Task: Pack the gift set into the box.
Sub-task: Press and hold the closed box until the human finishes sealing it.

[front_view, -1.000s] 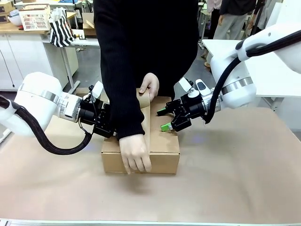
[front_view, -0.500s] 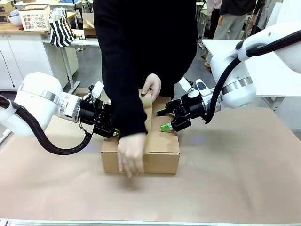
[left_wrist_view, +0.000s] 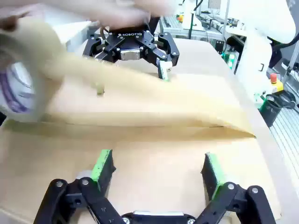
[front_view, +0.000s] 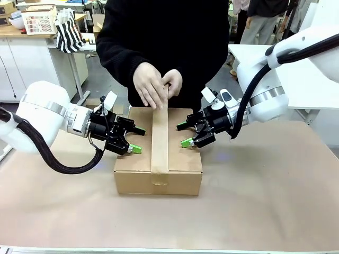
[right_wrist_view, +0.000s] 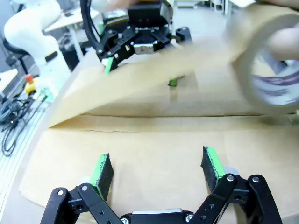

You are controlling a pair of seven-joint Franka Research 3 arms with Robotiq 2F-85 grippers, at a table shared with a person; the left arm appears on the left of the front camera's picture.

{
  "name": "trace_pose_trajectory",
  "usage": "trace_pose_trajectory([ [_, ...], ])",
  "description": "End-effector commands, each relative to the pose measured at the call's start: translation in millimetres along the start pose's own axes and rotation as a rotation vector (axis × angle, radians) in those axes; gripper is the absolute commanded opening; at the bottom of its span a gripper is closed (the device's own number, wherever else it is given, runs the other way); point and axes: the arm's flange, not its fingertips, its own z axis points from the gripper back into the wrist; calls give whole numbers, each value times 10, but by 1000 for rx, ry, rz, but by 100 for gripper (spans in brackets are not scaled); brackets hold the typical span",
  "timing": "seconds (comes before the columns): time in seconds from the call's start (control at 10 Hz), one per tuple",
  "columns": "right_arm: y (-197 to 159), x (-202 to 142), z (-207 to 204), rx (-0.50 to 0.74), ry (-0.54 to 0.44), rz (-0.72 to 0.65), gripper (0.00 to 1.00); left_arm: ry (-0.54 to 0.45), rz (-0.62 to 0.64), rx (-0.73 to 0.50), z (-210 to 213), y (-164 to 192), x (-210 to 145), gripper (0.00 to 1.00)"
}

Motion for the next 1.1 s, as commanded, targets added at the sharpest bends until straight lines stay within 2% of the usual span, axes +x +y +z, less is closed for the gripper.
trace_pose_trajectory([
  [0.0, -4, -8, -14, -1, 3, 0, 100, 3, -4, 2, 7, -33, -11, 100],
  [1.0, -4, -8, -14, -1, 3, 0, 100, 3, -4, 2, 7, -33, -11, 100],
])
